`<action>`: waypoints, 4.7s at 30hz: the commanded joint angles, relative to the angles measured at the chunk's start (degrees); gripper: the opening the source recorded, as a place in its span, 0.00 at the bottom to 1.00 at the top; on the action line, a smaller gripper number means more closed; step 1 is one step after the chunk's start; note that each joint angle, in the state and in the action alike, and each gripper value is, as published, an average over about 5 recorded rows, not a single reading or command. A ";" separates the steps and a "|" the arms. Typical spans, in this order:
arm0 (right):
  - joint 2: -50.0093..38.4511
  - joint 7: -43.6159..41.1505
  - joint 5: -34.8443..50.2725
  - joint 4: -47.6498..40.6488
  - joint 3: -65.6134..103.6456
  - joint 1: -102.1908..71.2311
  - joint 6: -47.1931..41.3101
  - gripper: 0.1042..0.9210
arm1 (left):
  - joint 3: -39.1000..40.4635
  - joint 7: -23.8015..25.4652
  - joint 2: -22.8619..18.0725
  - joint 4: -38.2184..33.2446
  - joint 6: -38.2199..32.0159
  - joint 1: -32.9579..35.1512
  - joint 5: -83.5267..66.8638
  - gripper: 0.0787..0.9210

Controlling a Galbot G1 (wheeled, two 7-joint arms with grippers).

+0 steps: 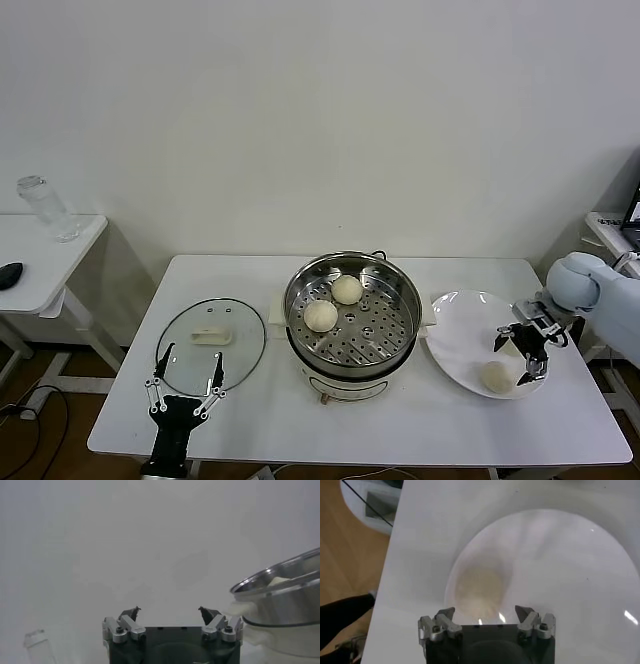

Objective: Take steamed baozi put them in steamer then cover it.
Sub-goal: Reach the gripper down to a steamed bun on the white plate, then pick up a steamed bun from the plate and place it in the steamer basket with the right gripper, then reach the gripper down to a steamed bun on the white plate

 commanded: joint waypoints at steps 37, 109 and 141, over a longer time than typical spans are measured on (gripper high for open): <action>12.85 0.67 5.39 15.54 -6.99 39.46 24.84 0.69 | -0.69 0.04 0.24 -0.75 0.49 -0.04 -0.60 0.88; 10.33 -3.78 3.17 21.46 -6.62 29.10 20.37 0.88 | -0.72 -0.18 -0.70 -2.02 -0.98 0.28 0.20 0.88; 2.18 2.80 1.92 -18.93 3.99 2.55 4.41 0.88 | -0.73 -0.10 0.04 -1.55 -1.26 0.25 0.32 0.88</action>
